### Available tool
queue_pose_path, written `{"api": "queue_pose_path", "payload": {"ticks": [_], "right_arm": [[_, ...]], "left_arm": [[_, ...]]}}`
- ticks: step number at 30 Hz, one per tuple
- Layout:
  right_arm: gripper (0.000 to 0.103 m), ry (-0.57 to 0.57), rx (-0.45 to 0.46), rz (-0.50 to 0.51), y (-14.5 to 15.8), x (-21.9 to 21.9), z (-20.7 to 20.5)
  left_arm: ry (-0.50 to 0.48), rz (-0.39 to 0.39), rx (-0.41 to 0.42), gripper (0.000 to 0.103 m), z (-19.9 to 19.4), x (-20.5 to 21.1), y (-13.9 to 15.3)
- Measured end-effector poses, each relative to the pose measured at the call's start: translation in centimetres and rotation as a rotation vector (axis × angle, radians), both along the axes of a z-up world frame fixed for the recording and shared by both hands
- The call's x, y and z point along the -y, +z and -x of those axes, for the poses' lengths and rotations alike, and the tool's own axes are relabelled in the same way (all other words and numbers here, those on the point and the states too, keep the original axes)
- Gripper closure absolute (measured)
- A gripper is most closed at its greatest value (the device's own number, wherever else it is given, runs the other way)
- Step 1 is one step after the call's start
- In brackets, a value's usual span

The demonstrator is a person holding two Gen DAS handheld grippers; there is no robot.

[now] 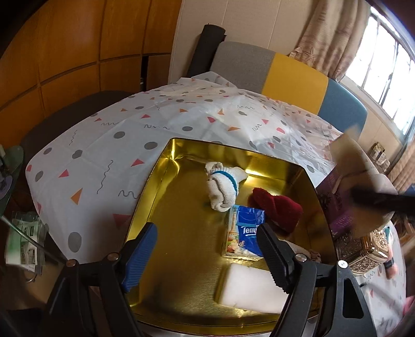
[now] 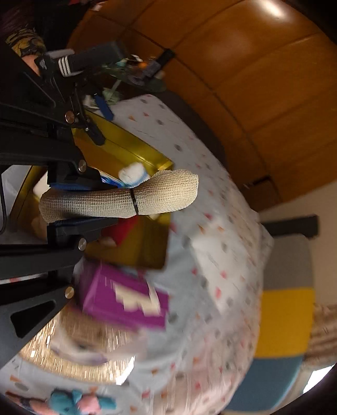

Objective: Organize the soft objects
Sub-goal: 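Carry beige rolled cloth into gold tray with right gripper and release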

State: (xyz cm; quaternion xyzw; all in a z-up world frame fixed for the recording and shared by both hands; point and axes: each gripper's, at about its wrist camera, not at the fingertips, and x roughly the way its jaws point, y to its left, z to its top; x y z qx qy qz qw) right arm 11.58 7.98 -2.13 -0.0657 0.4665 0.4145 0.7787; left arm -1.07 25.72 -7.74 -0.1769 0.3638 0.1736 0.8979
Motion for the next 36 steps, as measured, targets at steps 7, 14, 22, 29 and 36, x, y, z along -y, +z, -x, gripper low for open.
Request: {"api": "queue_pose_path", "payload": {"ticks": [7, 14, 22, 29, 36], "right_arm": [[0.071, -0.013, -0.067, 0.128, -7.3, -4.4, -2.0], [0.067, -0.048, -0.003, 0.124, -6.2, -2.2, -1.3], [0.067, -0.073, 0.127, 0.103, -3.7, 0.3, 1.2], [0.064, -0.102, 0.236, 0.037, -0.5, 3.6, 3.6], [0.064, -0.237, 0.295, -0.041, 2.4, 9.9, 3.6]], "left_arm": [[-0.019, 0.009, -0.007, 0.024, 0.2, 0.2, -0.5], [-0.042, -0.006, -0.004, 0.024, -0.1, 1.2, -0.4], [-0.087, -0.037, 0.004, 0.024, -0.1, 3.0, 0.4], [-0.120, -0.067, 0.019, 0.024, 0.0, 4.3, 1.2], [-0.159, -0.093, 0.025, 0.024, 0.1, 5.7, 1.8]]}}
